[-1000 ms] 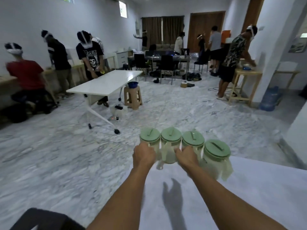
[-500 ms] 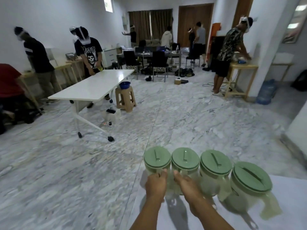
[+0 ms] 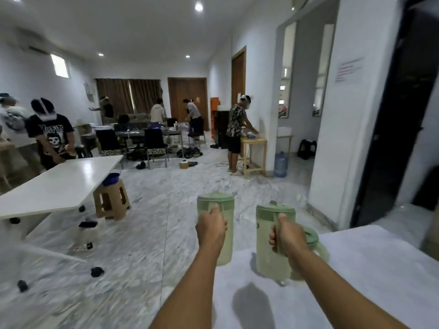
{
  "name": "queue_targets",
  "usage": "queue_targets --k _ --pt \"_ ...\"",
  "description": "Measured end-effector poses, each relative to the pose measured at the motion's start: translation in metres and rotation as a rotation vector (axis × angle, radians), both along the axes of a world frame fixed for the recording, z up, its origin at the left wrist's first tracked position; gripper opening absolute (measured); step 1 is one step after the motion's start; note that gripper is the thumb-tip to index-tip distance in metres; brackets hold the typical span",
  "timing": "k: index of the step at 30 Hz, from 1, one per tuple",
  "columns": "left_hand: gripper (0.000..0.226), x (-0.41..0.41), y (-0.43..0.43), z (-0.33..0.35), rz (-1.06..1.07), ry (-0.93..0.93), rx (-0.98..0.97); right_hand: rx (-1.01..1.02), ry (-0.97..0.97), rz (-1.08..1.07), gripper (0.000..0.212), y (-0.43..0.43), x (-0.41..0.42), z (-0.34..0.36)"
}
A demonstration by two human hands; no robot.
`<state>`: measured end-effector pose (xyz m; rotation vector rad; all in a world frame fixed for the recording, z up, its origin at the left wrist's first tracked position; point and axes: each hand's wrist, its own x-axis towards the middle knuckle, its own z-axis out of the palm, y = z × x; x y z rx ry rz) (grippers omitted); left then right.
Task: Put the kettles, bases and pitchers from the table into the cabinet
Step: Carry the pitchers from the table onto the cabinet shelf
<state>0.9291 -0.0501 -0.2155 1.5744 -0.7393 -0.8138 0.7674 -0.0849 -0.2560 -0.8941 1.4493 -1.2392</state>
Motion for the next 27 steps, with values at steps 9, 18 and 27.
queue_targets --k 9,18,27 --pt "0.043 -0.171 0.031 0.079 -0.416 -0.044 -0.174 -0.189 0.081 -0.437 0.045 0.102 -0.172 0.103" --pt "0.036 -0.463 0.133 0.106 -0.909 0.104 -0.258 -0.218 0.204 -0.983 0.046 0.298 -0.439 0.135" --pt "0.032 -0.736 0.256 0.127 -1.292 0.225 -0.271 -0.189 0.309 -1.228 0.045 0.439 -0.664 0.157"
